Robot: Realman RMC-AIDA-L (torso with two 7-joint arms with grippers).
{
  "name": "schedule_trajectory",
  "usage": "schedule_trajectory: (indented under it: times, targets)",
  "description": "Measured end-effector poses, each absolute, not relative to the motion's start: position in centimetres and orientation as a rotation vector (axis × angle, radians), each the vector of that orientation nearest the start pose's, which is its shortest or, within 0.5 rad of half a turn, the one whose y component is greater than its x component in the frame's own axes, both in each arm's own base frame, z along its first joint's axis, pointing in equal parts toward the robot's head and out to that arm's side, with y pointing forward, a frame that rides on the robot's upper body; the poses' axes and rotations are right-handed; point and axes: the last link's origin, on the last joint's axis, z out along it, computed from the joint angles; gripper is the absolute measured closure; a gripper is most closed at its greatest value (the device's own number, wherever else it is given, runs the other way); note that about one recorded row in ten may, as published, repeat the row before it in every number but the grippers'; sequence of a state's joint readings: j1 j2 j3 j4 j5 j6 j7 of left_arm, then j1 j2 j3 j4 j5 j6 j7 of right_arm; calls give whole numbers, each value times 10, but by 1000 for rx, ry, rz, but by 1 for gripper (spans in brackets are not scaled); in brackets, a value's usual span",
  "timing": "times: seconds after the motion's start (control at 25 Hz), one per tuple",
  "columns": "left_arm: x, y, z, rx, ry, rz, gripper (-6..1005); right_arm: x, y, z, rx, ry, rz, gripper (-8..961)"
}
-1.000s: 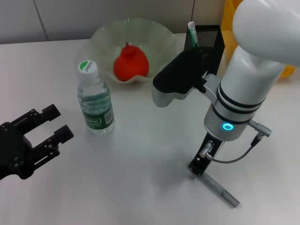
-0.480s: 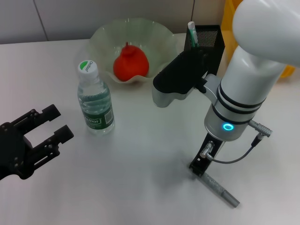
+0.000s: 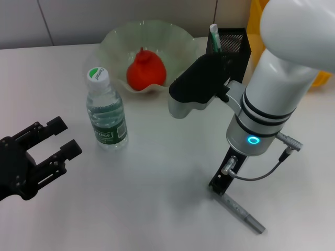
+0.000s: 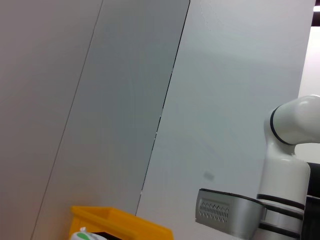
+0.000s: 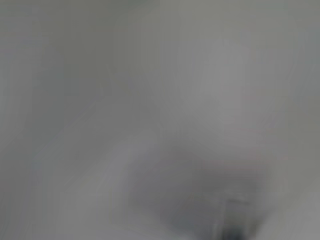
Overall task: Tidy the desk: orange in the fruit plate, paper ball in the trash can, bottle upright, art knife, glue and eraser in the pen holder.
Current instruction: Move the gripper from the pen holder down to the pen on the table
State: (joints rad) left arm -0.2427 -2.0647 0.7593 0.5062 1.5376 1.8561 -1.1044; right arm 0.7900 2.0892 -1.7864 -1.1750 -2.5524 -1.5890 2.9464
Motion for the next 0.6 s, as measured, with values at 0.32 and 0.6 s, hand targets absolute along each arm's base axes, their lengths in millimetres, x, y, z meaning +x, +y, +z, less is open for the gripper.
schedule_trajectory:
  times: [0.32, 0.6]
  targets:
    - [-291, 236, 22, -2423, -523, -1288, 369, 144, 324, -75, -2590, 1006, -880, 736]
    - [-291, 236, 22, -2423, -522, -1288, 369, 144, 320, -78, -2611, 1060, -864, 685]
